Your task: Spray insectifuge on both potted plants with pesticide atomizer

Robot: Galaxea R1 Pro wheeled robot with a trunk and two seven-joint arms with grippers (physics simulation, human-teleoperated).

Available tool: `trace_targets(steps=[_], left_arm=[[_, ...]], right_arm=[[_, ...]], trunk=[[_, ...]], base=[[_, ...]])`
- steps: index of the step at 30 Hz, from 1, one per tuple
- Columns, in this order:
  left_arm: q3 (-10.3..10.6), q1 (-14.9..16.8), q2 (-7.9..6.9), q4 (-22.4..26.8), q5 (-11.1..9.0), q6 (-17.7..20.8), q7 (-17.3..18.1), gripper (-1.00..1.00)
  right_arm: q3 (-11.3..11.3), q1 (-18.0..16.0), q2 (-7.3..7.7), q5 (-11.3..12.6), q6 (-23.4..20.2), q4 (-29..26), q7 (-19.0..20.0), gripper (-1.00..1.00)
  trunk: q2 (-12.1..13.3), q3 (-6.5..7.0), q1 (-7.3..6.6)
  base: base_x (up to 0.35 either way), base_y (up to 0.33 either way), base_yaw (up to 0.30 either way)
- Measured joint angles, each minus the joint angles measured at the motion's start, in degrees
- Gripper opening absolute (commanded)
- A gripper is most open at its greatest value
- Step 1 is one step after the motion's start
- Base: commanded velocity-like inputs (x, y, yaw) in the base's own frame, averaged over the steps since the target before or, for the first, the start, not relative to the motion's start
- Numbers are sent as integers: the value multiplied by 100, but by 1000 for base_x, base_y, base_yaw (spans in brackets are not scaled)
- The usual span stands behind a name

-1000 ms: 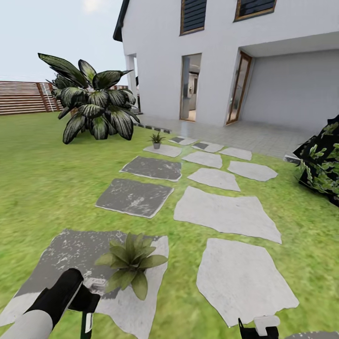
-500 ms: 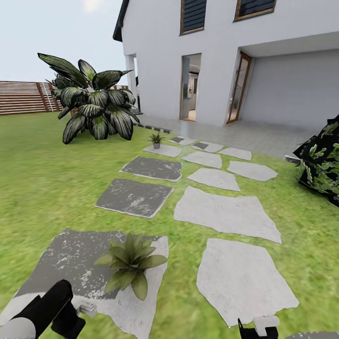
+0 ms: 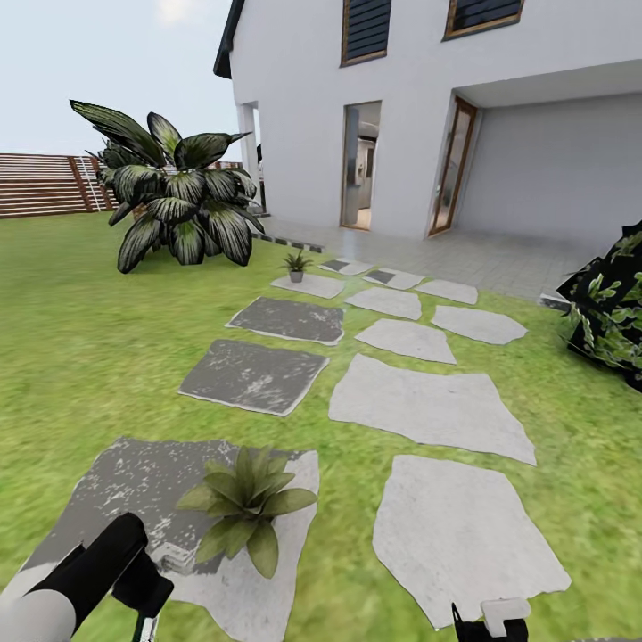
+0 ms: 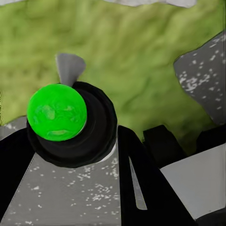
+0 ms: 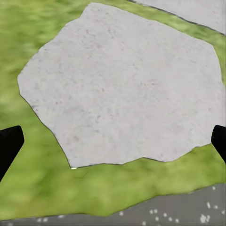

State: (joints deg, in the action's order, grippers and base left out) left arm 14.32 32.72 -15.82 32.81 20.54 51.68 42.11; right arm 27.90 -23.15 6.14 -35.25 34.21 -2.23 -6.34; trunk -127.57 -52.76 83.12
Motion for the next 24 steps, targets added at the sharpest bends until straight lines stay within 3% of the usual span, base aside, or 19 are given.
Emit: trace_targets(steps=[8, 12, 19, 24], left_arm=[[-12, -4, -19, 563, 6, 13, -19, -100], [-16, -18, -82, 530, 23, 15, -1, -100], [38, -85, -368, 365, 86, 6, 28, -100], [61, -86, -379, 140, 49, -113, 126, -100]], right_arm=[[1, 0, 0, 0, 0, 0, 0, 100], [1, 0, -1, 0, 0, 2, 0, 100], [-3, 0, -2, 0, -2, 2, 0, 100], [-5, 0, -4, 0, -4, 2, 0, 100]], trunk=[[0, 0, 0], [0, 0, 0], [0, 0, 0], [0, 0, 0]], base=[[0, 0, 0], [0, 0, 0], [0, 0, 0], [0, 0, 0]])
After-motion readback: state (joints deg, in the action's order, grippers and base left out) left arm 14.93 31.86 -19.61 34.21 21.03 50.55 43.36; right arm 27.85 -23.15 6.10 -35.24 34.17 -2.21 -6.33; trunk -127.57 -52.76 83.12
